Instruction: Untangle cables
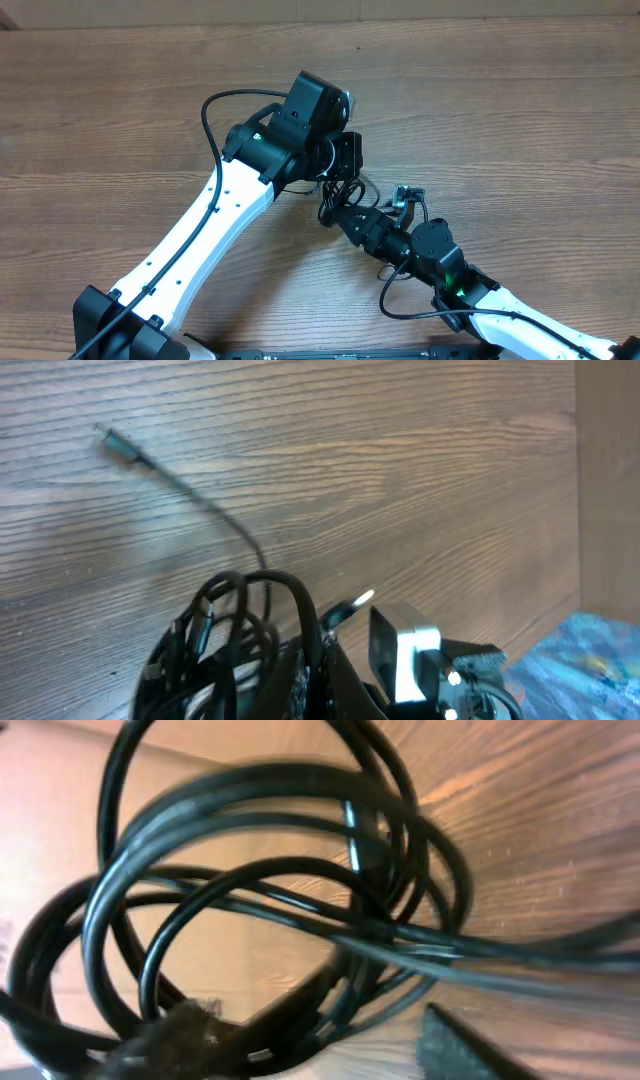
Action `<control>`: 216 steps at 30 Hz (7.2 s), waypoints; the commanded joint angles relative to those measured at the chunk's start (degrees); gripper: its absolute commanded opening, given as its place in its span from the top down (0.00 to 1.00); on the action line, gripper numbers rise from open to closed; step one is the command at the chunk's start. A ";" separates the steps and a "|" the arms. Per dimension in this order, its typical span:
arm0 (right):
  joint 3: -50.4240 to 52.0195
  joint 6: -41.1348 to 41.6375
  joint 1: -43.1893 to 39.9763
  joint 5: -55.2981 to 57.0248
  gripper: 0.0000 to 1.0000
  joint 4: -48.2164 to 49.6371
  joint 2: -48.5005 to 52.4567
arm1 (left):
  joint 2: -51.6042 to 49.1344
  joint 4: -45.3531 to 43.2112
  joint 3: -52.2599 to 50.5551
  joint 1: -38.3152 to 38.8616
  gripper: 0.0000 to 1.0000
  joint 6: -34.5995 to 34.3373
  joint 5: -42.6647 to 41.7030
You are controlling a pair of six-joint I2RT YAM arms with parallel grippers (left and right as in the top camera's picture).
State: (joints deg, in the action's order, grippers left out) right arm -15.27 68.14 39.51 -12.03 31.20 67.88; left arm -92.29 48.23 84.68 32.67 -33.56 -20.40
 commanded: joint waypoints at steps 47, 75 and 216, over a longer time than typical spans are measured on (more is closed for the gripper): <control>-1.31 1.01 0.55 0.02 0.02 -24.39 0.13 | -20.57 -17.77 3.37 0.59 0.00 12.83 2.82; -1.31 0.98 0.55 1.49 0.00 -24.24 0.13 | -20.46 29.22 22.38 -11.39 0.43 -19.85 8.83; -1.64 10.78 -1.22 -4.48 0.12 -10.49 0.72 | -4.76 -14.38 12.57 -3.50 0.96 -3.61 -11.19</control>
State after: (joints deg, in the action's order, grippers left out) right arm -16.60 84.53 37.01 -14.92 22.65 68.42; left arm -97.78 36.34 96.01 32.16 -32.05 -30.55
